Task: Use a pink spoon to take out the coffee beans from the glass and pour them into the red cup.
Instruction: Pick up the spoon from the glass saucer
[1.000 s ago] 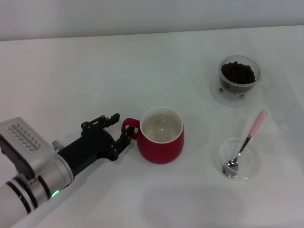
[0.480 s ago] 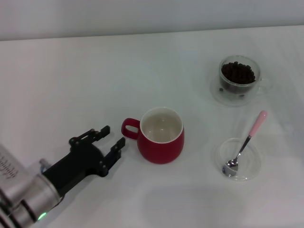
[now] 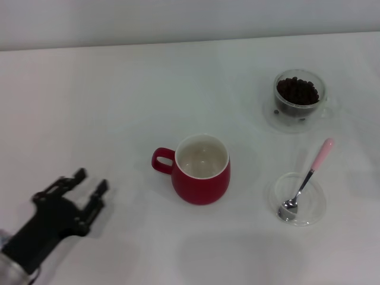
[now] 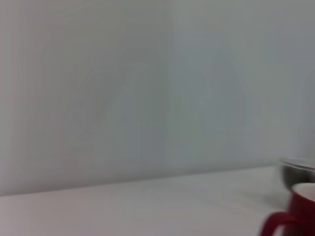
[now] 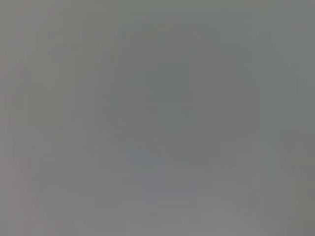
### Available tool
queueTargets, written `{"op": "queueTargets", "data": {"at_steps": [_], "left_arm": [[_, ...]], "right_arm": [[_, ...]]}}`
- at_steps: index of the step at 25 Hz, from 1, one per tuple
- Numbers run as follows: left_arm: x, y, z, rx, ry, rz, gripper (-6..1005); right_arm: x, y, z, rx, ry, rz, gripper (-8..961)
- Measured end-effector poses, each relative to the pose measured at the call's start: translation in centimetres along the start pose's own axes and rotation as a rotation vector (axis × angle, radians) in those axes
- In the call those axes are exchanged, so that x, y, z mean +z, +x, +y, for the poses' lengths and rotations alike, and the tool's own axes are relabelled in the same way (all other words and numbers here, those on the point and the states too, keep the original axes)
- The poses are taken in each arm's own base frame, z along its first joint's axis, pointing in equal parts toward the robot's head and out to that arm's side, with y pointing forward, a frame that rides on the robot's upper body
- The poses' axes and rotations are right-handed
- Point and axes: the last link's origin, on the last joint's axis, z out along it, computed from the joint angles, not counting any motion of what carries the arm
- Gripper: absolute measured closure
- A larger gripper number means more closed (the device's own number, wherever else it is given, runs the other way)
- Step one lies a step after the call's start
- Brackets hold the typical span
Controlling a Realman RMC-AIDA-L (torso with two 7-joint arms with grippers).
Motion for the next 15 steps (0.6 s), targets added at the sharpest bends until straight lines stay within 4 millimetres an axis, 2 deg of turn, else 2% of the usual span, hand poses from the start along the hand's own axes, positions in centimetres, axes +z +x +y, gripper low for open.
{"op": "queueTargets", "data": {"at_steps": [1,2,8,11,15], "left_arm": [[0.0,0.0,0.0,0.0,0.0,0.0,520],[-1.0,0.0,-0.9,-0.004,0.06,0.016,520],[-2.2,0.4,-2.9,0.021,0.157,0.033,520],[-2.4,0.7,-4.1,0.039,0.2,0.042,521],[-2.9,1.4,-5.3,0.067,0.234,0.067,521]], "right_arm": [[0.1,0.0,-0.3,0.012,-0.009,0.022,209],[0.1,0.0,-0.7,0.031,-0.017,0.05,209],[0.8,-0.3,-2.3,0.195,-0.086,0.241,212],[1.3,-0.6,-2.4,0.303,-0.15,0.344,213],[1.5,-1.2,-1.6,0.428,-0.258,0.465,214]]}}
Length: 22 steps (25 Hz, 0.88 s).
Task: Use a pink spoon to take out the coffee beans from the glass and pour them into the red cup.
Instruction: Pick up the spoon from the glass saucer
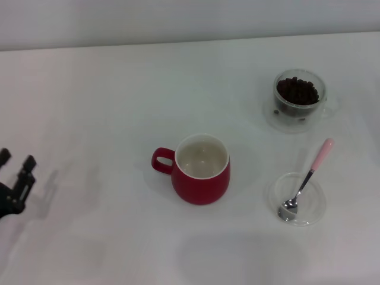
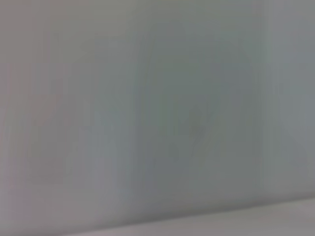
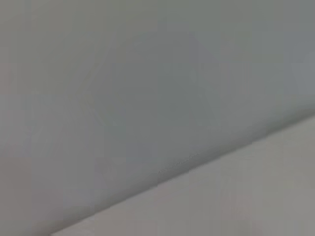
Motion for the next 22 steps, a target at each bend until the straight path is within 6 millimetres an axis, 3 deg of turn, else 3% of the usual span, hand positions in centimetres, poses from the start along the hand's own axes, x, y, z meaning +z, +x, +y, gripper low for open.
{"op": "queueTargets", "data": {"at_steps": [7,11,17,22], "left_arm": [[-0.8,1.5,-1.8,0.042,0.06,0.084,522],[-0.9,2.3,-2.6,0.063,0.086,0.128,522],[-0.9,3.1,-3.8,0.069,0.158,0.175,523],[-0.8,3.9,-4.5,0.07,0.202,0.22,524]], "right_arm": [[0.1,1.2,2.5,0.16,-0.159,0.175,217],[0.6,2.9,3.9,0.208,-0.218,0.252,218],[2.0,5.5,6.1,0.237,-0.278,0.326,220],[3.1,6.2,6.8,0.225,-0.269,0.345,222]]}}
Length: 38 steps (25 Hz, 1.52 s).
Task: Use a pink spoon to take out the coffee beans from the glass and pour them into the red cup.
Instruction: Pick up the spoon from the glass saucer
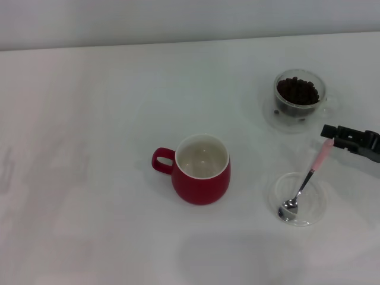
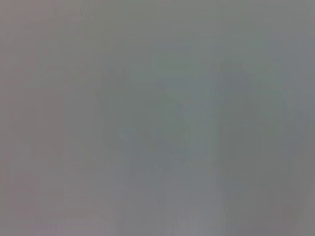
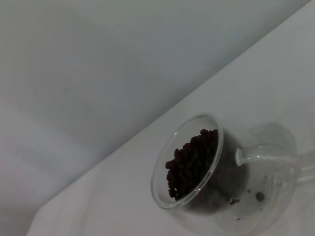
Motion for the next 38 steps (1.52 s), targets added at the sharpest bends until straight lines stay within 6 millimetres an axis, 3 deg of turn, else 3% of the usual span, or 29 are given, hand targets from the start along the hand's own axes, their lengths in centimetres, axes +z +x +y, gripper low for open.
{"op": "queueTargets", "data": {"at_steps": [14,21,27,38], "left_arm": [[0.3,0.3,-0.8,0.03,0.016,0.008,524],[0.3,0.2,-1.0,0.03,0.031,0.001,524],[0.1,0.2,-1.1,0.032,0.036,-0.003,523],[-0.2,0.1,-1.2,0.031,0.041,-0.008,523]], "right_arm": [[1.6,0.8,0.4,0.007,0.0,0.046,227],[1.5,1.2,0.4,0.004,-0.007,0.053,230],[1.7,1.6,0.5,0.003,-0.011,0.055,435],[1.7,1.6,0.5,-0.004,-0.009,0.056,571]]}}
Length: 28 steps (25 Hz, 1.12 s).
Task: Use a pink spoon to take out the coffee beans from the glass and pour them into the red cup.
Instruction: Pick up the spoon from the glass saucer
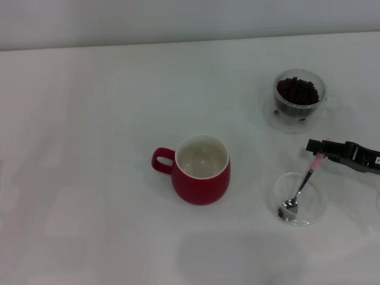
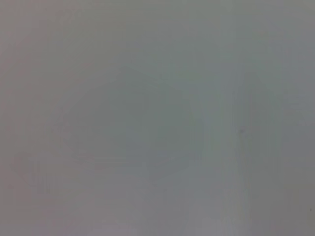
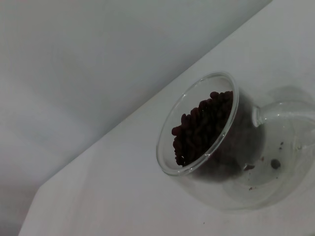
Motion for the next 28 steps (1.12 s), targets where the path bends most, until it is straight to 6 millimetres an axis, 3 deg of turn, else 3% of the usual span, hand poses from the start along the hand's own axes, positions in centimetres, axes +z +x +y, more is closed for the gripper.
{"op": "queueTargets", "data": {"at_steps": [10,13,28], "left_arm": [[0.0,0.0,0.1,-0.002,0.0,0.0,523],[0.0,0.0,0.1,-0.002,0.0,0.0,523],[-0.1,-0.1,0.3,-0.011,0.001,-0.002,523]], "right_arm": [[0.1,0.1,0.0,-0.005,0.004,0.01,660],[0.2,0.0,0.1,-0.007,0.001,0.011,753],[1.1,-0.5,0.3,-0.039,0.017,0.049,747]]}}
